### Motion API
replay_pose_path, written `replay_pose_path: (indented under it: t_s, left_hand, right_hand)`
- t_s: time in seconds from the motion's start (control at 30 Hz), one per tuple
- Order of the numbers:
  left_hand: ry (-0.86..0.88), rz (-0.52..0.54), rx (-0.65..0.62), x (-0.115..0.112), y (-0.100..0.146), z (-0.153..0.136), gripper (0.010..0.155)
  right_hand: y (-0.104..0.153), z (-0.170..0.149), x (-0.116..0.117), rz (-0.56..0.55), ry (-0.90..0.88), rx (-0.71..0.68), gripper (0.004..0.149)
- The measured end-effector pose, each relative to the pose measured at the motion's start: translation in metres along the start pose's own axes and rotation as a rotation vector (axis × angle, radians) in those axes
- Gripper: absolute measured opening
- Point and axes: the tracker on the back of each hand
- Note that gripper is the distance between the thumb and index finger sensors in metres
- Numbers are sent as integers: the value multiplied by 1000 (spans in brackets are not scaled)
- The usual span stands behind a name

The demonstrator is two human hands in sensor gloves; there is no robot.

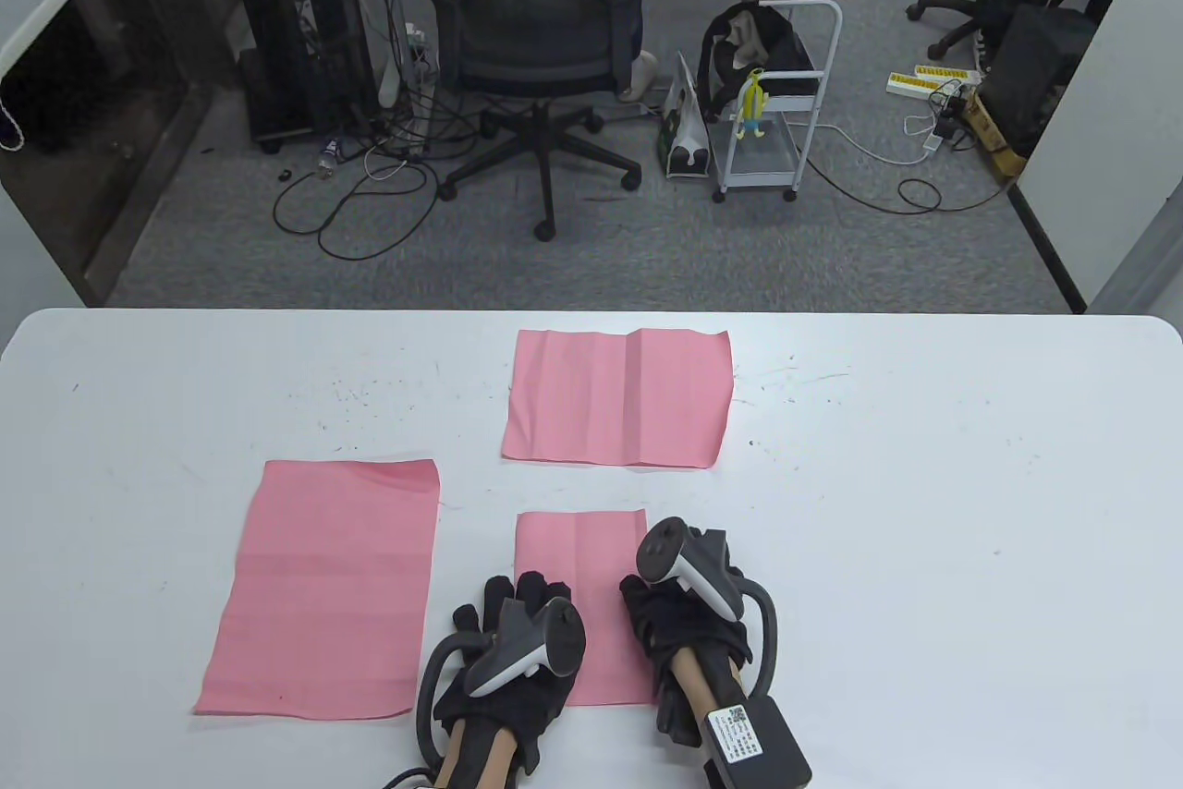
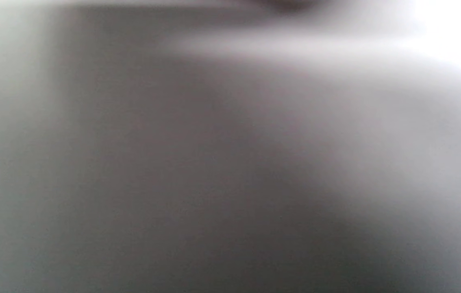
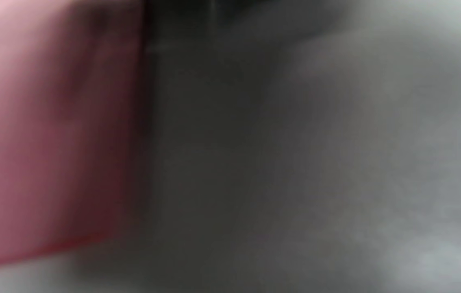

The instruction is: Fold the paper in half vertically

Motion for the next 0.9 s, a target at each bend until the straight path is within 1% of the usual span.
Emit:
replay_pose_path:
  t_s: [0.1, 0.17, 0.27, 0.5, 0.6, 0.63, 0.7, 0.83, 0.9]
  left_hand:
    - [1, -1, -1, 0, 0, 0, 74]
    - [3, -1, -2, 0, 0, 0, 74]
    - [3, -2, -3, 0, 0, 0, 74]
    - [4, -3, -4, 0, 0, 0, 74]
    - [4, -3, -4, 0, 0, 0, 74]
    - [4, -4, -4, 0, 0, 0, 74]
    - [3, -4, -4, 0, 0, 0, 74]
    - [3, -4, -4, 0, 0, 0, 74]
    - [3, -4, -4, 0, 0, 0, 74]
  right_hand:
    - [2, 1, 5, -12, -22, -37, 74]
    - [4, 2, 6, -28, 8, -53, 71]
    - [8, 4, 6, -38, 28, -76, 72]
    - [24, 17, 2, -18, -103, -209, 71]
    - [30, 20, -1, 9, -190, -272, 70]
    - [32, 19, -4, 22, -249, -296, 70]
    - [33, 17, -7, 26, -313, -312, 70]
    - [31, 6, -11, 48, -473, -315, 70]
    - [27, -2, -11, 59, -546, -274, 69]
Point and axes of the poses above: the tracker on the back of each hand, its own z axis roughly to the thumb side, its own y axis roughly from the fingertips to the wrist, x = y × z, and after that the axes turned 6 degrees about -z, right-handed
